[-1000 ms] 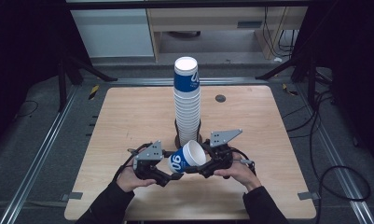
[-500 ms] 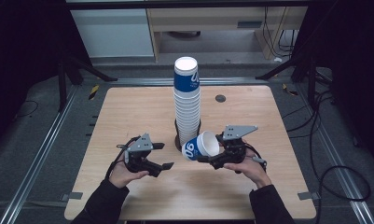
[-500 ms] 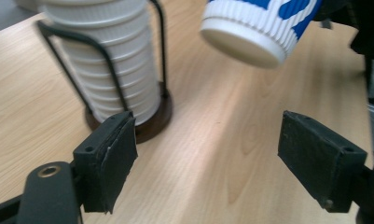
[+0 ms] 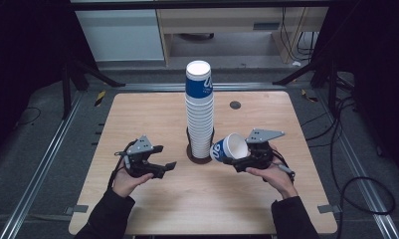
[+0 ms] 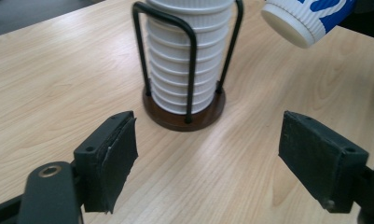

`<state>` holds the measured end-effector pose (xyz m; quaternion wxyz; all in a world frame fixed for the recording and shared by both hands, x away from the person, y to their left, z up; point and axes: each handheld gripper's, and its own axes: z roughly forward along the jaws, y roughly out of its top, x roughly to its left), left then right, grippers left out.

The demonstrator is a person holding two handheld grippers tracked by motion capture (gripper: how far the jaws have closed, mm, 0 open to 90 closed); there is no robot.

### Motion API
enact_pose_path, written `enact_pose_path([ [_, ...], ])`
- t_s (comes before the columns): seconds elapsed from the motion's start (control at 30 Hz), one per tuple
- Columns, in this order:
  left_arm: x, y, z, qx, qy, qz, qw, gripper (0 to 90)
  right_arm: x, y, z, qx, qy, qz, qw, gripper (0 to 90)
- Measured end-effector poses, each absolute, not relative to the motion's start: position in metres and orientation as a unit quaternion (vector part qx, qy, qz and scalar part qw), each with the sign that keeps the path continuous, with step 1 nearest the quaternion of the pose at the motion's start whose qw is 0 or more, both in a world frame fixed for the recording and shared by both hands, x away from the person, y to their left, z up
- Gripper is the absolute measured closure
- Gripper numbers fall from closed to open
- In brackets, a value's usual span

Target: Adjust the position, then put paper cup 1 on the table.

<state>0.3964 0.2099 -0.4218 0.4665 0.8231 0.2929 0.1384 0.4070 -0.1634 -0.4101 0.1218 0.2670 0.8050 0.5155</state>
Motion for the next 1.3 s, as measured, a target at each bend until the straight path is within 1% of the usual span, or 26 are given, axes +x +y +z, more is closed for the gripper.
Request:
enact_pose_path([
  [0.37, 0.400, 0.217, -0.422, 0.815, 0.318, 0.152, 0.460, 18.8, 0.413, -0.183, -0.404, 0.322, 0.805, 0.468, 0.168, 19.7],
  [0.53, 0.402, 0.221, -0.423, 0.809, 0.330, 0.155, 0.461, 18.8, 0.417, -0.192, -0.408, 0.359, 0.811, 0.422, 0.188, 19.7],
  [0.7, 0.403, 0.224, -0.422, 0.805, 0.338, 0.161, 0.461, 18.8, 0.421, -0.203, -0.412, 0.391, 0.808, 0.396, 0.194, 19.7],
  [0.87, 0.404, 0.226, -0.423, 0.804, 0.341, 0.164, 0.459, 19.1, 0.425, -0.210, -0.419, 0.412, 0.816, 0.347, 0.210, 19.7],
  [1.0, 0.404, 0.226, -0.424, 0.803, 0.345, 0.164, 0.458, 19.3, 0.428, -0.215, -0.425, 0.425, 0.818, 0.327, 0.206, 19.6],
  [1.1, 0.404, 0.226, -0.424, 0.804, 0.344, 0.164, 0.456, 19.3, 0.429, -0.218, -0.428, 0.433, 0.822, 0.305, 0.211, 19.7],
  [1.23, 0.405, 0.226, -0.425, 0.806, 0.343, 0.163, 0.453, 19.3, 0.431, -0.223, -0.431, 0.446, 0.824, 0.289, 0.199, 19.5],
  [1.3, 0.405, 0.226, -0.425, 0.807, 0.344, 0.163, 0.452, 19.4, 0.431, -0.225, -0.434, 0.446, 0.826, 0.282, 0.200, 19.4],
])
